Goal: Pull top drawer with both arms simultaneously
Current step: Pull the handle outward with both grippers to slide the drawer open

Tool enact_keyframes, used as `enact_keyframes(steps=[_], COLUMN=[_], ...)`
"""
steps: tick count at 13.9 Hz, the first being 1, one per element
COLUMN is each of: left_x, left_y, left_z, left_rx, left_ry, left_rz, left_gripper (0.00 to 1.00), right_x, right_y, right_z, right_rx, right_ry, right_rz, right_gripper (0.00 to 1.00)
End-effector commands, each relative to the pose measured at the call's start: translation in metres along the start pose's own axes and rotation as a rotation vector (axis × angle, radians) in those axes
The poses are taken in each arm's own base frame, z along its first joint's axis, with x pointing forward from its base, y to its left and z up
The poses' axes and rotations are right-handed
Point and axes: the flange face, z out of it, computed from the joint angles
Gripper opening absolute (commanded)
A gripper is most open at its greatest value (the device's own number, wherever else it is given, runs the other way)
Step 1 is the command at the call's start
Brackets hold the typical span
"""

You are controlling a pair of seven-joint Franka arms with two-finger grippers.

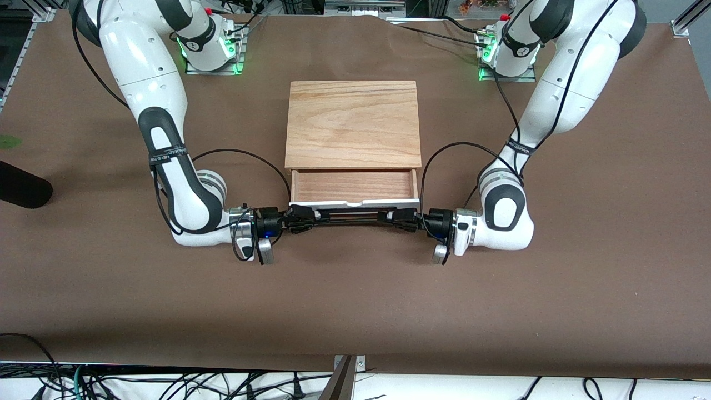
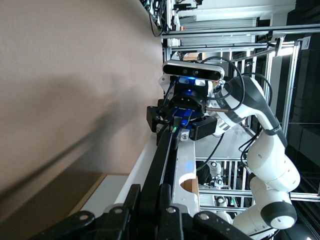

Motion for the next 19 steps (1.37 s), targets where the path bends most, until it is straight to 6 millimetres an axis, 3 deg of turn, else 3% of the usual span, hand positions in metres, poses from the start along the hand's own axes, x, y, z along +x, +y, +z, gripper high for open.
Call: enact_keyframes(steps=[1, 7, 12, 13, 14, 15, 17, 19], left_x=[0.033, 0.046, 0.047, 0.046, 0.046, 0.046, 0.045, 0.045], left_y=[0.001, -0.016, -0.015, -0.016, -0.016, -0.016, -0.016, -0.016], left_z=[-0.02, -0.026, -0.026, -0.026, -0.026, -0.026, -0.023, -0.023], left_rx=[0.034, 0.053, 0.053, 0.054, 0.054, 0.055, 0.054, 0.055], left_ry=[0.056, 0.074, 0.074, 0.073, 0.073, 0.074, 0.069, 0.07], left_rz=[-0.051, -0.045, -0.044, -0.045, -0.043, -0.043, -0.044, -0.044], left_gripper=[0.0, 0.0, 0.0, 0.0, 0.0, 0.0, 0.0, 0.16], right_x=[0.033, 0.032, 0.029, 0.03, 0.029, 0.029, 0.029, 0.03], right_y=[-0.016, -0.007, 0.002, 0.001, 0.001, 0.001, -0.001, -0.001], right_z=[-0.01, -0.009, -0.008, -0.008, -0.008, -0.007, -0.007, -0.011], right_rx=[0.022, 0.03, 0.028, 0.028, 0.028, 0.027, 0.029, 0.029], right_ry=[0.094, 0.107, 0.104, 0.104, 0.103, 0.101, 0.097, 0.095], right_rz=[-0.073, -0.058, -0.047, -0.049, -0.048, -0.054, -0.069, -0.07], right_gripper=[0.03, 0.05, 0.08, 0.13, 0.33, 0.99, 1.0, 1.0])
